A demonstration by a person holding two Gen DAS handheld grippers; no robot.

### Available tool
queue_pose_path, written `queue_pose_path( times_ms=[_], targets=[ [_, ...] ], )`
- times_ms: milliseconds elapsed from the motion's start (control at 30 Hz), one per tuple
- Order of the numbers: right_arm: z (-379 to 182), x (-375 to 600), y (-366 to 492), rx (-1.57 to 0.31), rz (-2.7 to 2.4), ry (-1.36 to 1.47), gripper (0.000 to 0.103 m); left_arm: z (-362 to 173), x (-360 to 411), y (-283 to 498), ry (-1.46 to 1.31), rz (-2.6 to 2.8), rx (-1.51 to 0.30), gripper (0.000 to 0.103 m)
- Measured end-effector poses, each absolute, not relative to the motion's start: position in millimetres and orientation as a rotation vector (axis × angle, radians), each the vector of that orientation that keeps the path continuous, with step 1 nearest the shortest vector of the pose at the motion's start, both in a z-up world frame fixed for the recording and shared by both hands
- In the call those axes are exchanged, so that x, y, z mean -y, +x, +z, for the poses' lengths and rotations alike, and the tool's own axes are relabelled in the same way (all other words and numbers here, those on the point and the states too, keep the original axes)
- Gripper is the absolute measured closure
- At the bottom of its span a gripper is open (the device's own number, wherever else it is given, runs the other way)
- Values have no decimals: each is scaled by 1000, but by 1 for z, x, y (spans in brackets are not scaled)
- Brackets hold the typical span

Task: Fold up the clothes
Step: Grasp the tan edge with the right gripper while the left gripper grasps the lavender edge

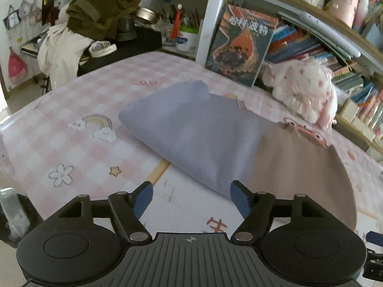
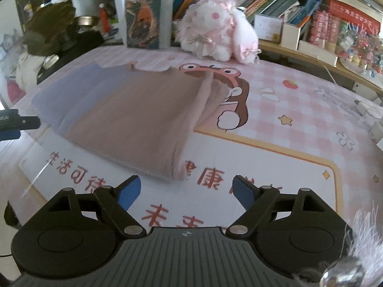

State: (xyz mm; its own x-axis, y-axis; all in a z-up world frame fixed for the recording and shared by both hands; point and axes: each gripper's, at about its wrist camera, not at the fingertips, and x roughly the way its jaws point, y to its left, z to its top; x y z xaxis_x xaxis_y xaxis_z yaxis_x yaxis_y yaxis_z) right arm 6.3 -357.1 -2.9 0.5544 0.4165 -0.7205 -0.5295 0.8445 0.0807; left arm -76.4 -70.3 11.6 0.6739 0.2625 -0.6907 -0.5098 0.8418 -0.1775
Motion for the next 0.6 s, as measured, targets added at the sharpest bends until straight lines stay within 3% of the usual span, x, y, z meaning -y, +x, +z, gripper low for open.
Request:
queue_pose_path(
  times_ms=[100, 367, 600],
  targets=[
    [-2, 356, 2, -803, 574, -169, 20, 11, 57, -74, -463, 444, -709, 27],
    [9, 350, 3, -743, 563, -140, 20, -16, -25, -73, -1024, 458, -585, 32],
    [15, 344, 21, -746, 489, -55, 21, -27, -66, -67, -1131, 468, -543, 32]
  ],
)
